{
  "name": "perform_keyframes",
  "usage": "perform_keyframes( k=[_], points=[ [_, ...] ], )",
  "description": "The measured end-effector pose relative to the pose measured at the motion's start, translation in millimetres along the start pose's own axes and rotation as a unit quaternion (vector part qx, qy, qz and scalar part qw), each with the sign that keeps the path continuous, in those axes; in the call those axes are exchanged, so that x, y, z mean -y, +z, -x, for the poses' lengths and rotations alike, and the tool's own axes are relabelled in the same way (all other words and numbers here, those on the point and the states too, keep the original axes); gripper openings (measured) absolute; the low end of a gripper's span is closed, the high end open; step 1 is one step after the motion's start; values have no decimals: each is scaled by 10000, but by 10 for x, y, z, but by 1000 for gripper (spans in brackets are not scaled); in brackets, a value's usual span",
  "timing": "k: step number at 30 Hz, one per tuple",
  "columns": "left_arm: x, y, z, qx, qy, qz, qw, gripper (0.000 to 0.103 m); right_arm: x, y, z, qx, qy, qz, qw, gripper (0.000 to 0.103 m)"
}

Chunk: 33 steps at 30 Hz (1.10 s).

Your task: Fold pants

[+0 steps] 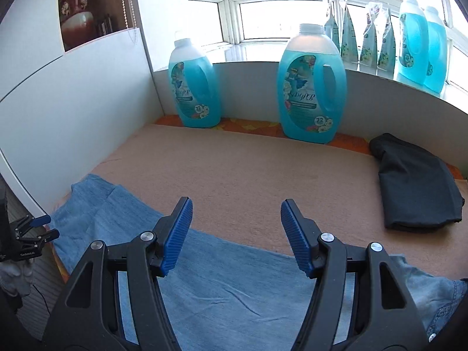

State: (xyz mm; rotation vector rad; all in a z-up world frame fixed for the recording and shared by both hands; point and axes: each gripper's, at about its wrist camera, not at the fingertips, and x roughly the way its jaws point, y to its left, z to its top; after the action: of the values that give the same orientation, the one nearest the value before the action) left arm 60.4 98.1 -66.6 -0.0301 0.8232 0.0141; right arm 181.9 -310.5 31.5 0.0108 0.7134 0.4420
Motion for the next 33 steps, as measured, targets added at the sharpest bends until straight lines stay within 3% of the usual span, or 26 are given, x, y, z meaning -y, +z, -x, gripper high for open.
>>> perform_keyframes(
  k=[6, 11, 18, 21, 29, 31, 33],
  points=[
    [-627, -259, 64, -27, 493, 785, 9957, 71, -681, 106, -412, -312, 676, 598, 9954, 66],
    [-1030, -386, 75, 8, 724, 1249, 9895, 71, -1280, 59, -608, -594, 1344, 1169, 9822, 66],
    [-1260, -438, -30, 2, 586, 1692, 9838, 70, -2098, -314, -712, -1112, 2269, 2097, 9446, 64],
    [-1301, -447, -94, -28, 455, 1816, 9823, 62, -2433, -566, -739, -1380, 2591, 2517, 9222, 58],
    [-1292, -436, -154, -54, 475, 1818, 9822, 45, -2938, -1103, -777, -1749, 2762, 3388, 8822, 56],
    [-1318, -442, -174, -52, 441, 1881, 9811, 38, -2987, -1188, -795, -1797, 2681, 3606, 8751, 53],
    [-1322, -436, -187, -25, 446, 1898, 9808, 28, -3009, -1256, -825, -1846, 2527, 3764, 8720, 44]
  ],
)
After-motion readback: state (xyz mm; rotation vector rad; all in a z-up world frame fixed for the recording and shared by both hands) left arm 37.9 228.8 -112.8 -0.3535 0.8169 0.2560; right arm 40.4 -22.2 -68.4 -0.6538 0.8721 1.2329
